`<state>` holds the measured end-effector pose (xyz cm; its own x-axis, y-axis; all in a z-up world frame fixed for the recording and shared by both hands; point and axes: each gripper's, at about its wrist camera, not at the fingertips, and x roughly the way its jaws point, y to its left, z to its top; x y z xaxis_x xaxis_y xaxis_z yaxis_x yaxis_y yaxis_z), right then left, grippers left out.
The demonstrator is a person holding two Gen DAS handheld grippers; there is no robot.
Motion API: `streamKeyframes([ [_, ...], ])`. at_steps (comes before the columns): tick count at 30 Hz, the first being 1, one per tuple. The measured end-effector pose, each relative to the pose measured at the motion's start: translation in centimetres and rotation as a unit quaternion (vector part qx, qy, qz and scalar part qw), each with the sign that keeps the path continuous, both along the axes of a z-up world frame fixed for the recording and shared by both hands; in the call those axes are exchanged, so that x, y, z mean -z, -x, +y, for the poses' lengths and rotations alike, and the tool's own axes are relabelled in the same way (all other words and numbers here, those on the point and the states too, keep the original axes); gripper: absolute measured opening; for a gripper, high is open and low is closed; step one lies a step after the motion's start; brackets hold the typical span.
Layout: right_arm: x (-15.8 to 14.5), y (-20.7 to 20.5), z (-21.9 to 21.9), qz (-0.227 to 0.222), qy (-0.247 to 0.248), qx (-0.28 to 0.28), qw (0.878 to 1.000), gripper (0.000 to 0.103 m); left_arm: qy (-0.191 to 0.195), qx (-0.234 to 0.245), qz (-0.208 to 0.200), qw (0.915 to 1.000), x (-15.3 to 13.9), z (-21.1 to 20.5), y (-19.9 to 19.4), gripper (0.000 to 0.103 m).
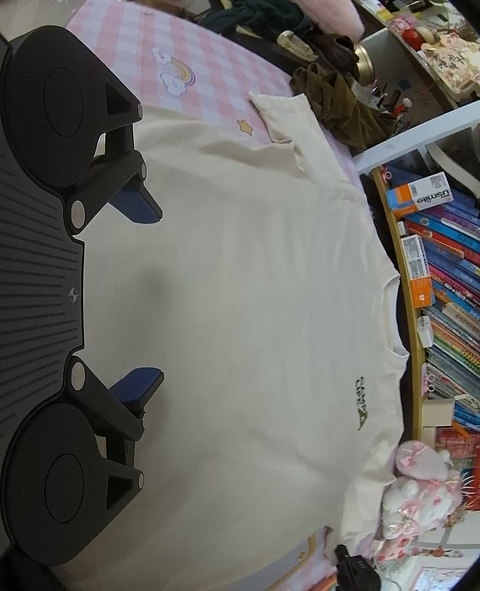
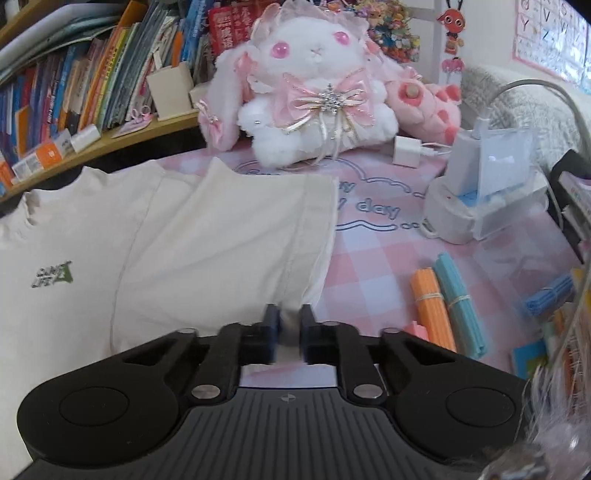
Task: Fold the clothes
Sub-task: 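Grasp the T-shirt's sleeve with the right tool and fold it toward the collar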
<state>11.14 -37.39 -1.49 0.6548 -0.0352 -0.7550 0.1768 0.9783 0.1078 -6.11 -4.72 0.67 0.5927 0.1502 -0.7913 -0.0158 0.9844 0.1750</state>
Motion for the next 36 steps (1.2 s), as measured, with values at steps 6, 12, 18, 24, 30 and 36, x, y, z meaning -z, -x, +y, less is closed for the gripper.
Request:
streamKeyframes([
  [6,-3.4,-1.9,2.0,-0.024,0.034,0.0,0.999,0.008,0.01,0.008,-0.024,0.9996,-0.3,1.4,0.5,0.087],
  [12,-7.8,-4.5,11.8,-0.079,0.137,-0.119,0.98,0.007,0.019,-0.006,-0.04,0.999,-0.6,4.1,1.4,0.087],
  [18,-5.5,-4.1,22.2,-0.05,0.123,-0.257,0.957,0.051,0.027,-0.023,-0.05,0.9981,-0.8,7.0,2.2,0.087],
  [24,-3.3,-1.4,22.8,-0.017,0.044,-0.251,0.967,0.06,0.038,-0.043,-0.047,0.9973,-0.5,9.8,2.4,0.088],
  [30,-4.0,-3.6,18.4,-0.026,-0.024,-0.148,0.988,0.06,0.039,-0.022,-0.036,0.9984,0.0,10.3,1.9,0.088],
  [36,-2.2,-8.3,13.6,0.001,-0.132,-0.017,0.991,0.061,0.021,0.007,-0.037,0.9991,-0.2,9.9,2.1,0.088],
])
